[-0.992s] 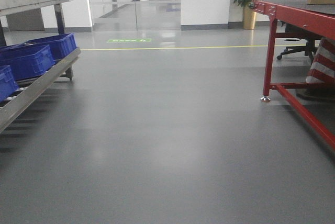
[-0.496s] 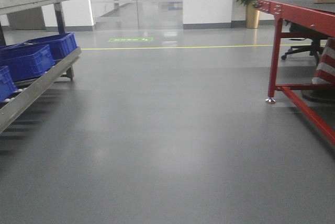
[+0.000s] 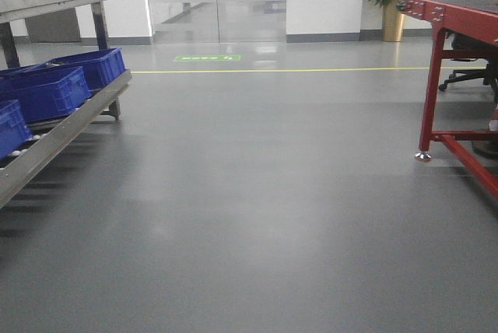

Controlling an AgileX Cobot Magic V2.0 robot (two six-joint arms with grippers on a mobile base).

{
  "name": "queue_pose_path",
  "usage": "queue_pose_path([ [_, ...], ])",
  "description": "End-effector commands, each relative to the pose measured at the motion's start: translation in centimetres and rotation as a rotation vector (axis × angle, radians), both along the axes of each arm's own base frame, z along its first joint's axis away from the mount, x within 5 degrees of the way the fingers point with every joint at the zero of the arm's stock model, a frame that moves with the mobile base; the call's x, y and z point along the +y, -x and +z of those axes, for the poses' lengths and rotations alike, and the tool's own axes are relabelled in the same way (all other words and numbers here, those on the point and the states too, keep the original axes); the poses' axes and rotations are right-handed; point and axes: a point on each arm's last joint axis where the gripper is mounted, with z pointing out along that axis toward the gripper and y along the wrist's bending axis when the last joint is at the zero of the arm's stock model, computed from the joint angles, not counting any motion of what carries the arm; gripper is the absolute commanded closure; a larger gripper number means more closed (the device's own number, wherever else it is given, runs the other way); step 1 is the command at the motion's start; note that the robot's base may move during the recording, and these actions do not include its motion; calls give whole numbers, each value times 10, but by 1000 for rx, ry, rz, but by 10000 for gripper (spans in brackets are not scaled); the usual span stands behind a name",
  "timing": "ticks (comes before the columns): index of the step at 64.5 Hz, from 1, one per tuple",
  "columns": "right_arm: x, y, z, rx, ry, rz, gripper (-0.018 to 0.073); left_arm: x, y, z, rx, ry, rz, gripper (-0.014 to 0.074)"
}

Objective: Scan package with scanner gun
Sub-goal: 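Drive the base forward along the aisle toward the red table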

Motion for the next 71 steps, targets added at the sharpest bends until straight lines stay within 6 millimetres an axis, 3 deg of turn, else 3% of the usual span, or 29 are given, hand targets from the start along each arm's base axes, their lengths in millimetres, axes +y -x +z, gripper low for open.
queue_pose_path([
  [1,0,0,2,-20,0,-3,721,0,1,2,-25,4,3,707],
  [71,0,0,2,-20,0,-3,721,0,1,2,-25,4,3,707],
])
